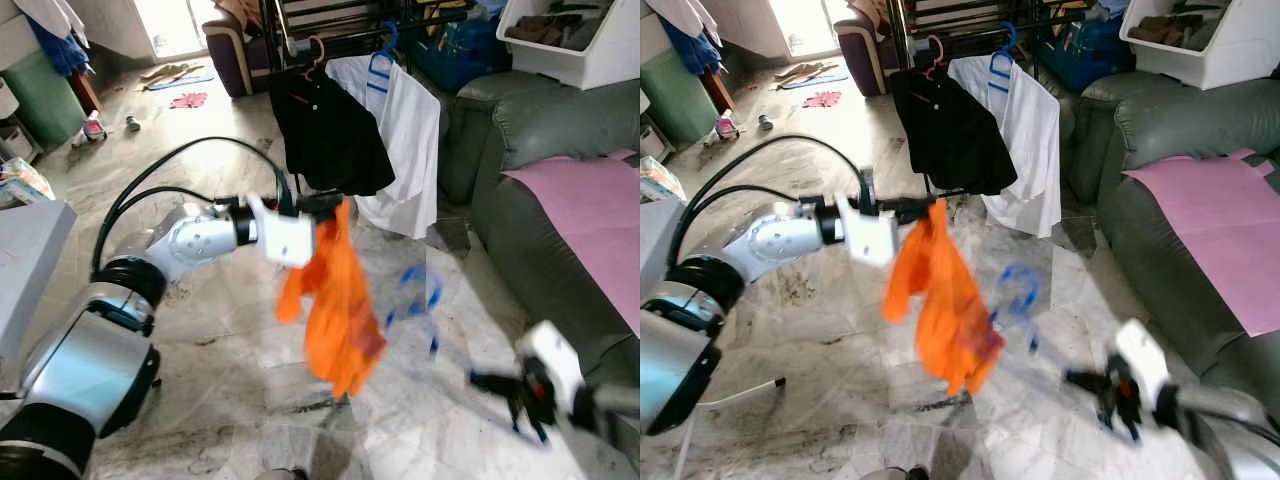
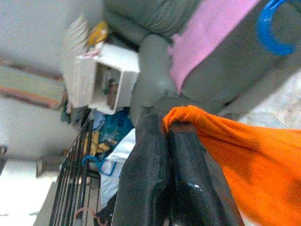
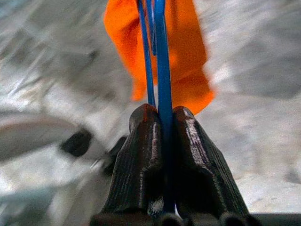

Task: Hang hanger

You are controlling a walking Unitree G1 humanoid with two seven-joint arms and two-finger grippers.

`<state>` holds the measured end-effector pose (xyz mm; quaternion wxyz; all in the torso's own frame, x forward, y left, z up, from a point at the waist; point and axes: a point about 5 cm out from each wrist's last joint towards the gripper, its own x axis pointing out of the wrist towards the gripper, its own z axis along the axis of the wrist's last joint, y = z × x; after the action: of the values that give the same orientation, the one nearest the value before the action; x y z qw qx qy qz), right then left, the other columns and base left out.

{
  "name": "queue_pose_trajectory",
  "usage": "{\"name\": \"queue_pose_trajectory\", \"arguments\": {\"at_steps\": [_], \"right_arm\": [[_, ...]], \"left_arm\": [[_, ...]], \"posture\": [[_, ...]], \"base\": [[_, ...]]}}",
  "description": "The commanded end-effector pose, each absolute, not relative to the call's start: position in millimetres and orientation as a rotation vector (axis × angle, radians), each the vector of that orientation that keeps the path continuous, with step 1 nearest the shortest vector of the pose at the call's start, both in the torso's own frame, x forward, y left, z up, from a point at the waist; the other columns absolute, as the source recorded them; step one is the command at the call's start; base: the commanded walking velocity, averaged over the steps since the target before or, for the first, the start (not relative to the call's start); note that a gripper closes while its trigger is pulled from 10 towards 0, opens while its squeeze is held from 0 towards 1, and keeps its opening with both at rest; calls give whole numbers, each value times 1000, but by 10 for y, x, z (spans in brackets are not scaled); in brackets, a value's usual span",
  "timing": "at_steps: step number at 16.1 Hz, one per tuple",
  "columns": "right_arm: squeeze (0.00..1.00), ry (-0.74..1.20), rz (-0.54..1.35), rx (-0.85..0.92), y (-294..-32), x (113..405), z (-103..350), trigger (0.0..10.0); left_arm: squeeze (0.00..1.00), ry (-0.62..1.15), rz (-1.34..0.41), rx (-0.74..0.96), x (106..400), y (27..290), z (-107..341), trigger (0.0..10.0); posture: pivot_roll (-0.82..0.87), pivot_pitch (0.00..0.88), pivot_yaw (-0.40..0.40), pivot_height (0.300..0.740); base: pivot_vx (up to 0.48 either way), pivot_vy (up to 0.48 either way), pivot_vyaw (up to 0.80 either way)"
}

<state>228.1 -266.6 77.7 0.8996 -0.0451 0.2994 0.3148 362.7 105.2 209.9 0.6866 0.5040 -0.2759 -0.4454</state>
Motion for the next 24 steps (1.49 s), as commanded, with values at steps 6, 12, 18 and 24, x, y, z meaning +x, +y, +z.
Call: {"name": "queue_pose_trajectory", "arguments": {"at_steps": [6, 12, 18, 24], "right_arm": [[0, 553, 390, 8, -2854, 2400, 793, 10000], [0, 695, 602, 90, -2675, 2074, 574, 10000], [0, 556, 747, 114, -2286, 2319, 839, 10000], [0, 543, 783, -29, -2129, 2524, 859, 10000]], "left_arm": [[0, -498, -848, 1058, 3707, 1314, 2058, 10000], [0, -477, -916, 875, 3701, 1129, 2078, 10000], [0, -448, -1230, 715, 3455, 740, 1914, 10000], [0, -390, -1377, 598, 3236, 617, 1847, 10000]], "posture": [[-62, 68, 94, 740], [-71, 72, 80, 740], [-74, 72, 86, 740], [-63, 74, 76, 740]], "base": [[0, 0, 0], [0, 0, 0], [0, 0, 0], [0, 0, 0]]}}
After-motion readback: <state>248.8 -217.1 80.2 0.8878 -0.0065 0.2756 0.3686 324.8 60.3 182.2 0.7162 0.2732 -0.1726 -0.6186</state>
